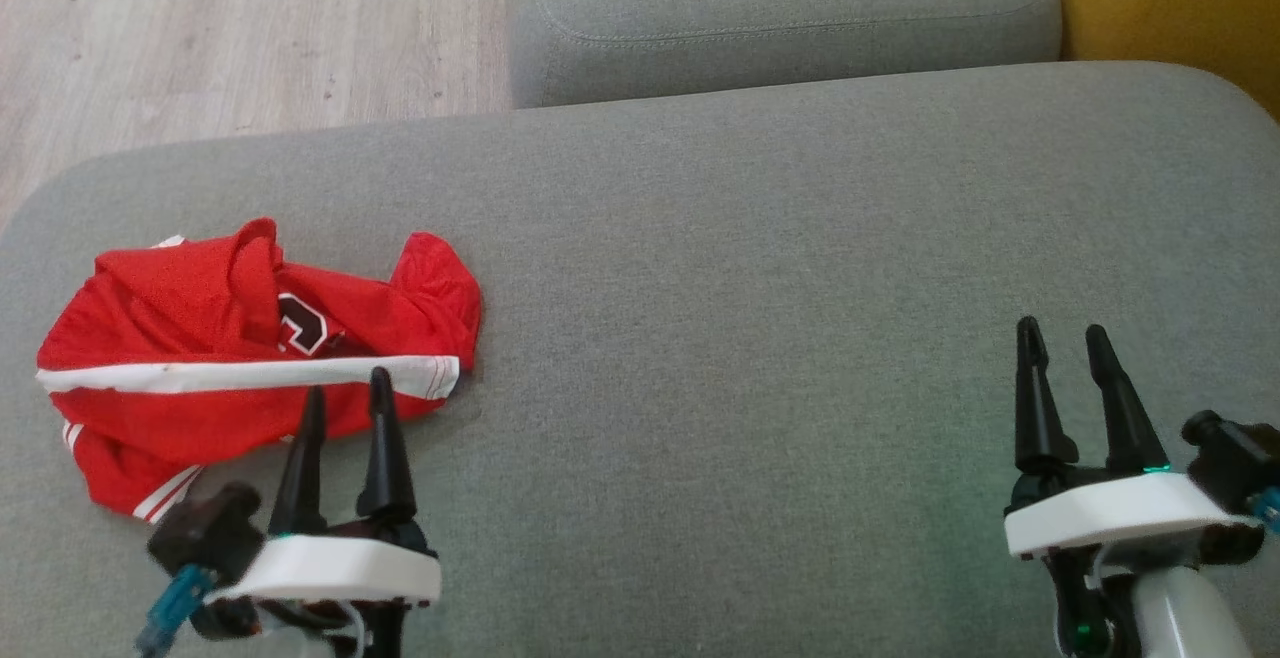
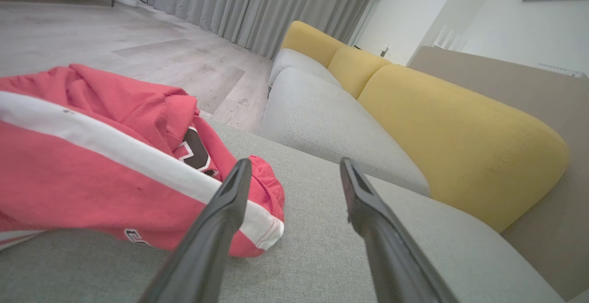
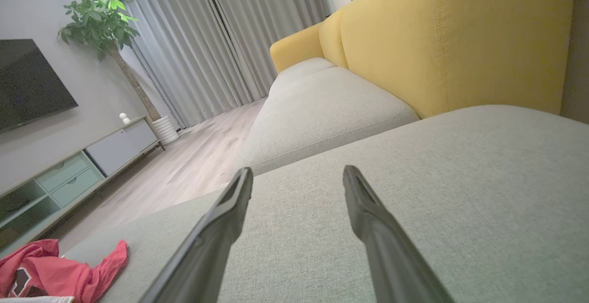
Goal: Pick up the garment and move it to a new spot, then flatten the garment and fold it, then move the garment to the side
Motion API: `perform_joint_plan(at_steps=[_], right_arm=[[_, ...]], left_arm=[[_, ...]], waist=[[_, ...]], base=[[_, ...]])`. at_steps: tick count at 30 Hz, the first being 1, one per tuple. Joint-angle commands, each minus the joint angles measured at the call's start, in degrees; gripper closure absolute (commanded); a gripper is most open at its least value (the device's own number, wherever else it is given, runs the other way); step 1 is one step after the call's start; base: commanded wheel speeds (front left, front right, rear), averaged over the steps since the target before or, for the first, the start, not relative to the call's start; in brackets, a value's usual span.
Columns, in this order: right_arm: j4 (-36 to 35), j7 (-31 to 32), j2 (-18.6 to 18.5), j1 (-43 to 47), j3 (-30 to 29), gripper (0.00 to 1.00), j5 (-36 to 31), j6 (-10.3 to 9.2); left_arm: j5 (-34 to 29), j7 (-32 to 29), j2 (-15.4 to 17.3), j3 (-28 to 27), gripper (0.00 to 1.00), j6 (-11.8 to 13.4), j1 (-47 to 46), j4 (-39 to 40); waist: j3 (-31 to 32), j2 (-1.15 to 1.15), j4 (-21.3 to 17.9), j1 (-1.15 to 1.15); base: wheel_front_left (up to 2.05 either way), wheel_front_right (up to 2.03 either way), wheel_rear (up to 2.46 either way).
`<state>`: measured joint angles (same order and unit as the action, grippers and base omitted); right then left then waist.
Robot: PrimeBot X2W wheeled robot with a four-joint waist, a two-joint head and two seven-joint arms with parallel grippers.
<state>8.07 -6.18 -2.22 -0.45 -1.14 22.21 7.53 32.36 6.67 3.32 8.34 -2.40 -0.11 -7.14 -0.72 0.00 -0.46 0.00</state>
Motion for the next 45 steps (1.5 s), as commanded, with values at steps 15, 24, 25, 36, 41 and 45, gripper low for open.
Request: perform_joint_plan(at_steps=[15, 24, 25, 36, 41, 45], right_arm=[[-4.0, -3.5, -0.5, -2.6, 2.9, 0.00, -14.4, -0.03], [-5.0, -5.0, -0.6, -2.8, 3.8, 0.00, -22.5, -0.03], [-5.2, -5.2, -0.6, -2.9, 4.0, 0.00, -23.5, -0.04], [-6.4, -7.2, -0.6, -2.9, 5.4, 0.00, -30.6, -0.04], [-5.7, -7.9, -0.6, -2.5, 5.1, 0.00, -27.5, -0.04], [-3.9, -8.5, -0.6, -2.1, 4.9, 0.00, -22.3, -0.04]], left_arm=[[-12.6, 3.0, 4.4, 6.8, 0.00, 5.6, -4.8, 0.6], [-19.7, 4.5, 6.7, 11.2, 0.00, 8.7, -6.0, -0.5], [-20.7, 4.7, 7.0, 11.8, 0.00, 9.2, -6.2, -0.6], [-24.7, 6.7, 7.9, 15.5, 0.00, 13.2, -7.4, 0.1], [-21.5, 7.4, 6.1, 13.0, 0.00, 11.8, -6.0, 1.7], [-19.0, 8.1, 3.8, 9.6, 0.00, 8.4, -4.1, 1.8]], waist=[[0.0, 0.00, -0.5, 0.00], [0.1, 0.00, -0.7, 0.00], [0.1, 0.00, -0.7, 0.00], [0.0, 0.00, -0.6, 0.00], [0.1, 0.00, -0.5, 0.00], [0.4, 0.00, -0.5, 0.00]], base=[[0.00, 0.00, 0.00], [0.00, 0.00, 0.00], [0.00, 0.00, 0.00], [0.00, 0.00, 0.00], [0.00, 0.00, 0.00], [0.00, 0.00, 0.00]])
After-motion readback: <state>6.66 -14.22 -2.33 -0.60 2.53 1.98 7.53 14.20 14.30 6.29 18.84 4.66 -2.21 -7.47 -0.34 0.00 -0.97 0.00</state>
